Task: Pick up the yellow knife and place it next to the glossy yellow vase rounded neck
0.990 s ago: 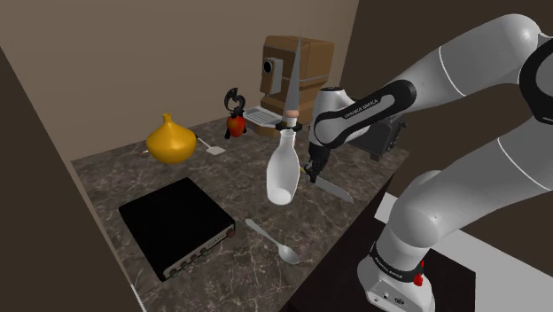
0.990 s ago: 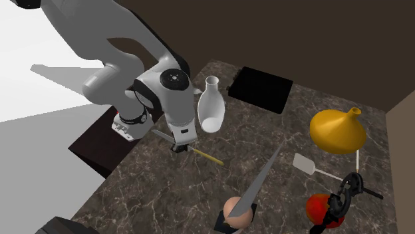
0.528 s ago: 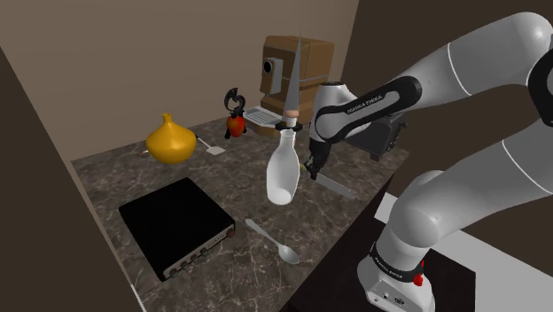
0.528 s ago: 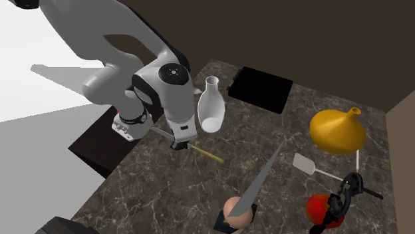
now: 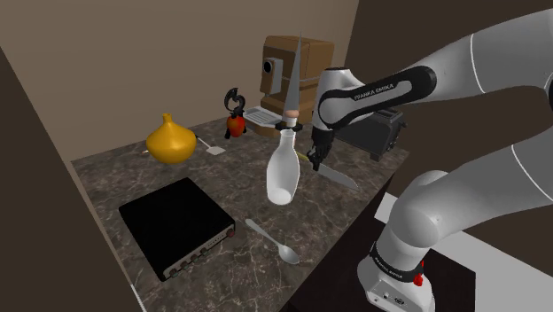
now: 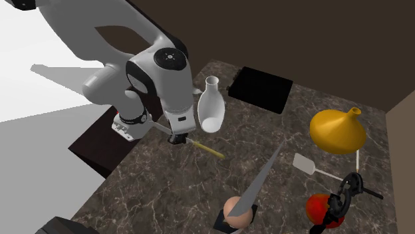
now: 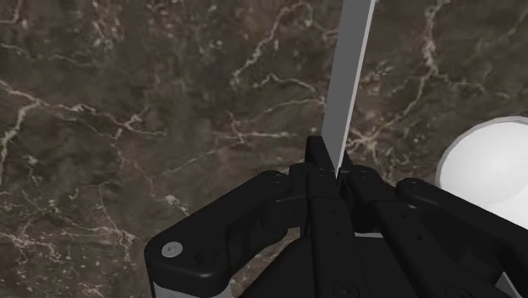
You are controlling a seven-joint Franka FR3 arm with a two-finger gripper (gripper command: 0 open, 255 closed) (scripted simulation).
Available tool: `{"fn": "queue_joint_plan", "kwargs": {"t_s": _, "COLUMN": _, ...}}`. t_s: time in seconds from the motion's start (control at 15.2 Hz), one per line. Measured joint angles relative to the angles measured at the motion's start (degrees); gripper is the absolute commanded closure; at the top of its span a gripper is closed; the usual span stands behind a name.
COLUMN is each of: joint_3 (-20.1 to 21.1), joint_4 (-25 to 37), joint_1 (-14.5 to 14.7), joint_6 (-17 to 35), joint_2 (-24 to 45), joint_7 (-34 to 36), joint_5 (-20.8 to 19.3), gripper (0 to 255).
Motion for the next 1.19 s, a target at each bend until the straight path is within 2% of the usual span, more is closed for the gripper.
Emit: {"fn": "queue_joint_plan", "kwargs": {"t_s": 1.19, "joint_3": 0.96, "joint_4": 11.04, "joint_1": 0.27, "joint_6": -15.71, "joint_2": -4.67, "joint_7": -0.04, "joint_5": 0.74, "gripper": 255}}
